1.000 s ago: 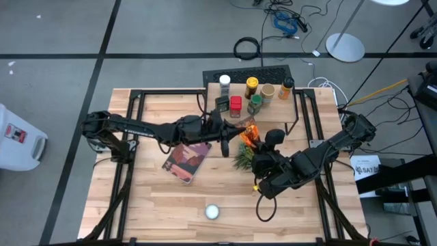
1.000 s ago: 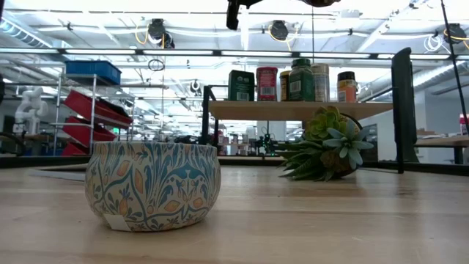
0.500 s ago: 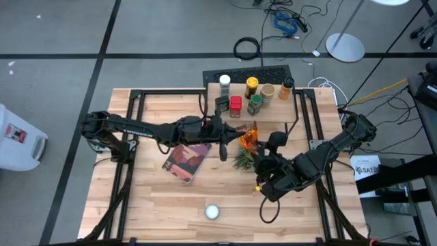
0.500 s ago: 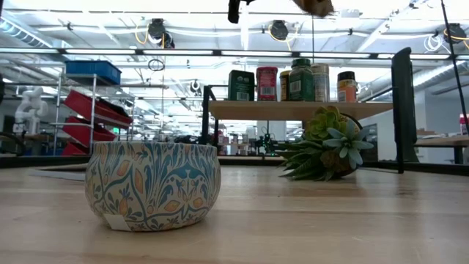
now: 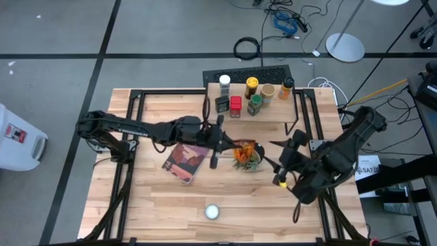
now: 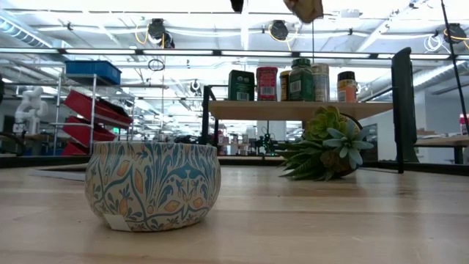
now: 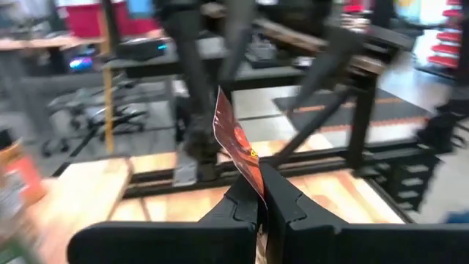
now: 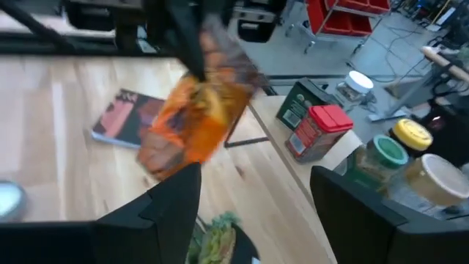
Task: Shelf spices
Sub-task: Put the orange seasoning bag on the shelf
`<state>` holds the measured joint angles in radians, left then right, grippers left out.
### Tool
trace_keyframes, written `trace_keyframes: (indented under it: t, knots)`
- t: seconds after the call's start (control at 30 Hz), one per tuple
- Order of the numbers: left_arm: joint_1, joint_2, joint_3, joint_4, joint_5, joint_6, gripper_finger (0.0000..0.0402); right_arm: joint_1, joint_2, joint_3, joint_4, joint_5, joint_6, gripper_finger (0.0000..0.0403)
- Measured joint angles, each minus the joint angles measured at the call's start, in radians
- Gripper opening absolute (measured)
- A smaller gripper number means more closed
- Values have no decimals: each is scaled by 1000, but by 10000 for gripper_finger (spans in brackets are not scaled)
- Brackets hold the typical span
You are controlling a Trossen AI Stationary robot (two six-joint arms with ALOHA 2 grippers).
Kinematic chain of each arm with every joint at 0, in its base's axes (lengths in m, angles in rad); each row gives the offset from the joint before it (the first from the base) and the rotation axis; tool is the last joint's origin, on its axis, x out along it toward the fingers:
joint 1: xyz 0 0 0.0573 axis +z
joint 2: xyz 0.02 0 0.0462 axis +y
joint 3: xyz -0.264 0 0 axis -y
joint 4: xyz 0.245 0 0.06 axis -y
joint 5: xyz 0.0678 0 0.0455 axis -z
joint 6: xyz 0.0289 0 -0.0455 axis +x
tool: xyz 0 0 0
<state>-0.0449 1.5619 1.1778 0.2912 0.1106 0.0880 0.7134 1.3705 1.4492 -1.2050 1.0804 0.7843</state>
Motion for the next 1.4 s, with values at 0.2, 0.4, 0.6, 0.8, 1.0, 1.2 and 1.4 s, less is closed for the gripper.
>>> trace_keyframes:
  t: [0.2,0.4,0.6,0.8,1.0,1.2,1.4]
  knots:
    - [-23,-6,0,40,120,88,0,22,-90,-138,207,23,-68,243]
    - [-29,-6,8,55,145,126,0,12,-161,-300,693,-48,-414,242]
    - [-29,-6,8,60,186,131,0,-31,-182,-373,970,-135,-627,242]
    - [-44,-6,9,64,212,160,0,-76,-183,-373,991,-173,-648,242]
    - [-48,-6,9,76,221,179,0,-116,-174,-373,1071,-304,-699,225]
    - [-49,-6,10,69,221,183,0,-145,-170,-373,1082,-388,-698,170]
    - [-49,-6,10,61,220,183,0,-151,-170,-373,1102,-406,-725,114]
